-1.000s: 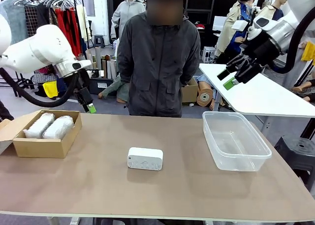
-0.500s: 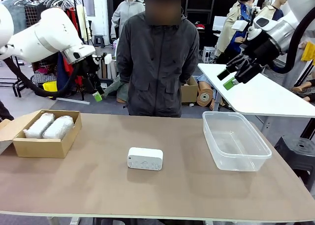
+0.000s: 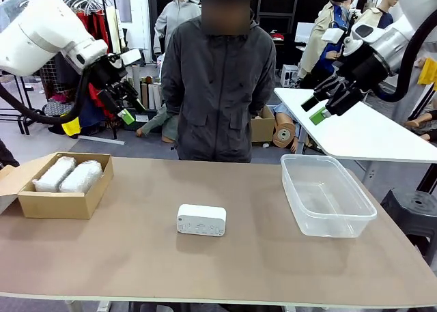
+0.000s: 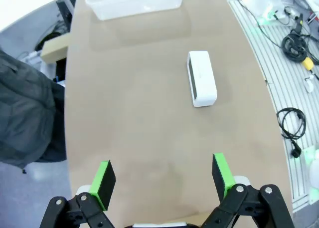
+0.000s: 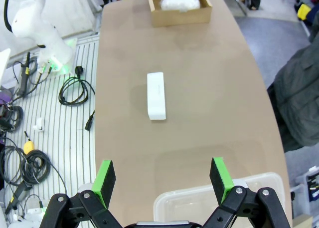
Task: Separate and place wrapped and unwrapped clocks.
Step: Pick up the Digital clock indicated by the person.
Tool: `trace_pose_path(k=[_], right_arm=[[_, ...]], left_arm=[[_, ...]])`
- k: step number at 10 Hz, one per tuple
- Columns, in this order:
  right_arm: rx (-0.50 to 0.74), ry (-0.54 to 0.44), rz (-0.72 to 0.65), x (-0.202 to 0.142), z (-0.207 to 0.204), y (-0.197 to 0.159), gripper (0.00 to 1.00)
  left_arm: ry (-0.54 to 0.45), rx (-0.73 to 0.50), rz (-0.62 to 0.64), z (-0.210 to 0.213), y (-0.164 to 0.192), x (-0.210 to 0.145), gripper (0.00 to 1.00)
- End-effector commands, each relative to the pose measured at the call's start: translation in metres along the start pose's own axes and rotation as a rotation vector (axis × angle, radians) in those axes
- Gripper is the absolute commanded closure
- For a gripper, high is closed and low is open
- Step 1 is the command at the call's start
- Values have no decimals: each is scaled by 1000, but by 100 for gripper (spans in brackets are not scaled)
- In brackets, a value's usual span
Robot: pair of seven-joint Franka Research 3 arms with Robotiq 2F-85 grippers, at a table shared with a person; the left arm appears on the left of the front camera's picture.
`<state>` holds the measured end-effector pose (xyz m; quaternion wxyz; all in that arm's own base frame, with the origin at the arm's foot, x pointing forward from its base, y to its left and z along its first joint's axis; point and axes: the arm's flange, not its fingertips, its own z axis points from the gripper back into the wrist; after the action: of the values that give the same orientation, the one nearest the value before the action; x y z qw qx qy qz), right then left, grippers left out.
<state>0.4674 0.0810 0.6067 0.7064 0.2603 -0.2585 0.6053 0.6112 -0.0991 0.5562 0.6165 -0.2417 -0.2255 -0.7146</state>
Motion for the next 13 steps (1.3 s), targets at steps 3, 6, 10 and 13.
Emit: trace_pose_path(k=[3,6,10,13], right_arm=[[-15,-9,3,0,-1,2,0],[-15,-9,3,0,-1,2,0],[-15,-9,3,0,-1,2,0],[-15,-9,3,0,-1,2,0]], left_arm=[[-36,179,-66,13,-26,4,0],[-125,272,1,44,-35,-13,0],[-247,188,82,78,-31,-56,0],[-311,145,94,83,-35,-66,0]])
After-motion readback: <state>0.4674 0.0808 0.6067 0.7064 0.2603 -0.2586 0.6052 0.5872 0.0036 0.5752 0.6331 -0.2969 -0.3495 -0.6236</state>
